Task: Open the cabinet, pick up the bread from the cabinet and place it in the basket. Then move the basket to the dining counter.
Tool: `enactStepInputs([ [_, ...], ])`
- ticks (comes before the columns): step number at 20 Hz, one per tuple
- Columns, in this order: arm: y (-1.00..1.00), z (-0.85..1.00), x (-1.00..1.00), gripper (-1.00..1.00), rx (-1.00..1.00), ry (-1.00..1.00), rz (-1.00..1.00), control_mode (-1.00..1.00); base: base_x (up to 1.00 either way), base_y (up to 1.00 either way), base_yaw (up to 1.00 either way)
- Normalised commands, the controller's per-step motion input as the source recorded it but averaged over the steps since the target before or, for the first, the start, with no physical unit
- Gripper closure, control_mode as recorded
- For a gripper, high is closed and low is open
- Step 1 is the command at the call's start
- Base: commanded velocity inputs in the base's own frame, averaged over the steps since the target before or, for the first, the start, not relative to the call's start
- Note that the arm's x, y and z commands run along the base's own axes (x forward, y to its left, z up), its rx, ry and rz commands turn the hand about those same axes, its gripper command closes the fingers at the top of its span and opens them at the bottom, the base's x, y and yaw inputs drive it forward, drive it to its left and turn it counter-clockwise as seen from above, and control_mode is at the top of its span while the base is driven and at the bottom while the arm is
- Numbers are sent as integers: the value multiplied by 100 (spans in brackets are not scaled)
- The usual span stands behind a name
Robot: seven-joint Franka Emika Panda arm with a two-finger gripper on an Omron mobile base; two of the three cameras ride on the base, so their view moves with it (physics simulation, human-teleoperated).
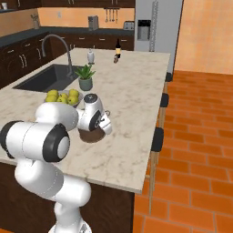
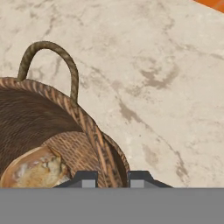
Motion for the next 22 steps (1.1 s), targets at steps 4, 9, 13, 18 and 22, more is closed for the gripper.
enactStepInputs([
  [4,0,-2,39,100,0,0,-2,-100,0,0,0],
  [9,0,-6,45,100,0,0,-2,-100,0,0,0],
  [13,0,-14,4,100,0,0,-1,-100,0,0,0],
  [18,0,-16,1,-100,0,0,-2,-100,0,0,0],
  [22,0,8,-2,-100,1,0,-1,-100,0,0,0],
])
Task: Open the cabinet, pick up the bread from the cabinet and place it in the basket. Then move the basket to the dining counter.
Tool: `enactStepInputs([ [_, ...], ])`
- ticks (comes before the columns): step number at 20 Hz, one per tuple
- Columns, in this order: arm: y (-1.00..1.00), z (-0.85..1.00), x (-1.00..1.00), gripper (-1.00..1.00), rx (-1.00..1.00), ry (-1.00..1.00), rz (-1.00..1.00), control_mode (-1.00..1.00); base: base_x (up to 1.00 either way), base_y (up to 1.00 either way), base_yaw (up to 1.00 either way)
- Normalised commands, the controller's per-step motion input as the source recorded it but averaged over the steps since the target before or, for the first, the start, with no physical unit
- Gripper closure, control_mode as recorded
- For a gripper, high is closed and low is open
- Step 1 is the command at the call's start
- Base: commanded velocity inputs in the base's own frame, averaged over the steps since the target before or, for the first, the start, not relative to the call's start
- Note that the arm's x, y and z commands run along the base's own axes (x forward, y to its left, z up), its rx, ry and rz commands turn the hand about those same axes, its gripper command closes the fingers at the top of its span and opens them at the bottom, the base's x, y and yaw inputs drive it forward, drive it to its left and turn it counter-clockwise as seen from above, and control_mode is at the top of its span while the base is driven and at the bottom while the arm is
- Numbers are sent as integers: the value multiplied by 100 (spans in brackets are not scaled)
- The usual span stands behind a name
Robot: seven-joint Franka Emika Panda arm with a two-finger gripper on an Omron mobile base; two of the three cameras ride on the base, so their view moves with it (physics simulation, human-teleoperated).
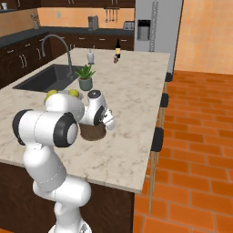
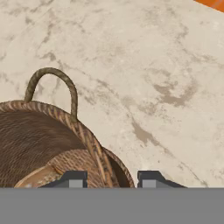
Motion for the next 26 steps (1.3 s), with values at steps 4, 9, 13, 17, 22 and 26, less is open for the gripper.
enactStepInputs([
  [4,0,39,-7,-100,10,0,0,-100,0,0,0],
  [9,0,85,-58,-100,4,-5,0,-100,0,0,0],
  [13,6,87,-100,-100,-8,0,9,-100,0,0,0],
  [17,33,68,-100,-100,-18,1,25,-100,0,0,0],
  [22,7,48,-100,-100,-16,-1,28,-100,0,0,0],
  [26,3,31,-100,-100,-9,-6,25,-100,0,0,0],
])
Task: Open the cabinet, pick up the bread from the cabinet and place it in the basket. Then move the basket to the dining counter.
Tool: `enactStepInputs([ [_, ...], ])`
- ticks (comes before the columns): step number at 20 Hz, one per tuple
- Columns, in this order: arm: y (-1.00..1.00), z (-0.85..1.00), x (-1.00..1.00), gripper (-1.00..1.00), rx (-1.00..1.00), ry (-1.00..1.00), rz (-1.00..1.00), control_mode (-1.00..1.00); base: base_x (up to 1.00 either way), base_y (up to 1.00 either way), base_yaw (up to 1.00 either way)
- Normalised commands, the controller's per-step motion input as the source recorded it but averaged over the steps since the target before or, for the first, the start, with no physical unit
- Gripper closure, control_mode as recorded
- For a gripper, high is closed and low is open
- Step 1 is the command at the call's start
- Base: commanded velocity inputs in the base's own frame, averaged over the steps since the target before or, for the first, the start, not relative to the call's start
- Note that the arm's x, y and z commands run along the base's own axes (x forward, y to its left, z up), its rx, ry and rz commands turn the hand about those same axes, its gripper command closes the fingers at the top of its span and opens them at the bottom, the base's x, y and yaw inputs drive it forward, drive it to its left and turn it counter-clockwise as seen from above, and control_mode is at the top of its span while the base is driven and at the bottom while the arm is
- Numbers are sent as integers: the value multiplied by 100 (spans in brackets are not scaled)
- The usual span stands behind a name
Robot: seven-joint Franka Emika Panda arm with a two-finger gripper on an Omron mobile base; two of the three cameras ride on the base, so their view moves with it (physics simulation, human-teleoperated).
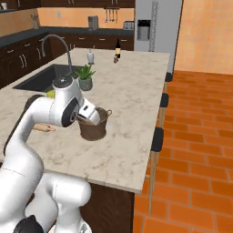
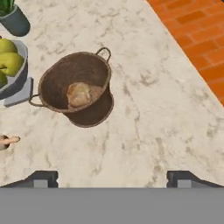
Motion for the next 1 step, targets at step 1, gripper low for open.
enactStepInputs([
  [1,7,16,-100,-100,-7,-14,20,-100,0,0,0],
])
